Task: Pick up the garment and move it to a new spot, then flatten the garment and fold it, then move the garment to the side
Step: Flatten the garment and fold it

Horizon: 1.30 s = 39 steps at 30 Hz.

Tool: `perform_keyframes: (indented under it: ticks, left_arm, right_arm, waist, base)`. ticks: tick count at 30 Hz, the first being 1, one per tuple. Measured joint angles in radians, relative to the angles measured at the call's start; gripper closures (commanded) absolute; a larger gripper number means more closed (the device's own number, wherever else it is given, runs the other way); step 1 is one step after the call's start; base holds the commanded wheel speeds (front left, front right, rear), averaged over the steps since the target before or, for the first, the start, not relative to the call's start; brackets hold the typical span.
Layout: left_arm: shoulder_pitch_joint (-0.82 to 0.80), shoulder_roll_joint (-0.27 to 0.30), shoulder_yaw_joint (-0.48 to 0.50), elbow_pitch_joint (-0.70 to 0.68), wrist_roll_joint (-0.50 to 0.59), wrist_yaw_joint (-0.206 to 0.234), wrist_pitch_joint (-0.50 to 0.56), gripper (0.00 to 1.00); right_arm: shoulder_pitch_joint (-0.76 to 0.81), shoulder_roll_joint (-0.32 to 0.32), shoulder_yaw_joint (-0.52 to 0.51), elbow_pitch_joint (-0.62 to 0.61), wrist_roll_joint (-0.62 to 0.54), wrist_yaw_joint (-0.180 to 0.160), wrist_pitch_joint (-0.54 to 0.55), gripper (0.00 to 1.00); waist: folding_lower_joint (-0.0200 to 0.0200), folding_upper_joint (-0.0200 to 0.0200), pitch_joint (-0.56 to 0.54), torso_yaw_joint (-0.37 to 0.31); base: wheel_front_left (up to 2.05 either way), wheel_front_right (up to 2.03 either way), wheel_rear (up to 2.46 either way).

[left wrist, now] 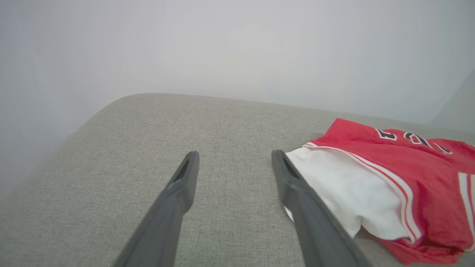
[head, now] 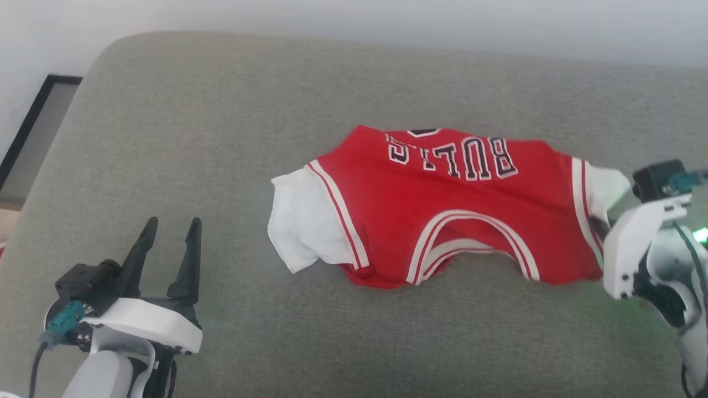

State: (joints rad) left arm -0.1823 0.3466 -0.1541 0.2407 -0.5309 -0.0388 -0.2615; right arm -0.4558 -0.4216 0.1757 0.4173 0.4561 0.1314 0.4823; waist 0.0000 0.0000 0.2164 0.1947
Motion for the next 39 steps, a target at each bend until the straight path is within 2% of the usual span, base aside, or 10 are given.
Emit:
perform_keyframes:
  ticks: [5, 7, 8, 9, 10, 18, 26, 33, 38, 39]
  left_arm:
    - [0.000, 0.001, 0.004, 0.002, 0.003, -0.002, 0.000, 0.00]
    - [0.000, 0.000, 0.000, 0.008, 0.003, -0.006, 0.000, 0.00]
    - [-0.002, 0.000, -0.003, 0.013, 0.003, -0.007, 0.000, 0.00]
    - [-0.004, 0.000, -0.005, 0.016, 0.003, -0.010, 0.000, 0.00]
    - [-0.006, 0.001, -0.007, 0.021, 0.003, -0.011, 0.000, 0.00]
    - [-0.028, 0.030, -0.028, 0.033, -0.003, -0.032, 0.055, 0.00]
    - [-0.038, 0.095, -0.036, -0.007, -0.042, -0.056, 0.170, 0.00]
    - [-0.052, 0.157, -0.058, -0.029, -0.119, -0.073, 0.352, 0.00]
    - [-0.086, 0.196, -0.075, -0.024, -0.207, -0.081, 0.526, 0.00]
    - [-0.105, 0.210, -0.081, -0.019, -0.230, -0.081, 0.595, 0.00]
  right_arm:
    - [0.092, 0.008, -0.059, -0.087, -0.012, 0.000, 0.057, 1.00]
    - [0.107, 0.031, -0.084, -0.092, -0.017, 0.000, 0.058, 1.00]
    - [0.109, 0.042, -0.087, -0.088, -0.026, 0.000, 0.058, 0.93]
    - [0.110, 0.050, -0.088, -0.082, -0.035, 0.000, 0.055, 0.28]
    - [0.109, 0.062, -0.097, -0.071, -0.036, 0.000, 0.052, 0.00]
    - [0.104, 0.100, -0.106, -0.025, -0.037, -0.001, 0.028, 0.00]
    - [0.131, 0.095, -0.141, -0.113, -0.027, -0.001, 0.004, 0.00]
    - [0.167, 0.127, -0.194, -0.230, -0.068, -0.001, -0.096, 0.00]
    - [0.185, 0.161, -0.215, -0.289, -0.100, -0.001, -0.171, 0.00]
    - [0.191, 0.174, -0.227, -0.298, -0.109, -0.001, -0.192, 0.00]
  waist:
    - [0.0001, 0.0000, -0.013, -0.026]
    - [0.0000, 0.0000, -0.011, -0.030]
    - [0.0000, 0.0000, -0.010, -0.030]
    - [0.0000, 0.0000, -0.010, -0.031]
    - [0.0000, 0.0000, -0.010, -0.031]
    - [0.0000, 0.0000, -0.038, -0.042]
    - [0.0000, 0.0000, -0.076, -0.089]
    - [0.0000, 0.0000, -0.103, -0.149]
    - [0.0000, 0.0000, -0.109, -0.200]
    - [0.0000, 0.0000, -0.107, -0.219]
  base:
    - [0.00, 0.00, 0.00]
    - [0.00, 0.00, 0.00]
    - [0.00, 0.00, 0.00]
    - [0.00, 0.00, 0.00]
    - [0.00, 0.00, 0.00]
    - [0.00, 0.00, 0.00]
    - [0.00, 0.00, 0.00]
    - [0.00, 0.00, 0.00]
    - [0.00, 0.00, 0.00]
    - [0.00, 0.00, 0.00]
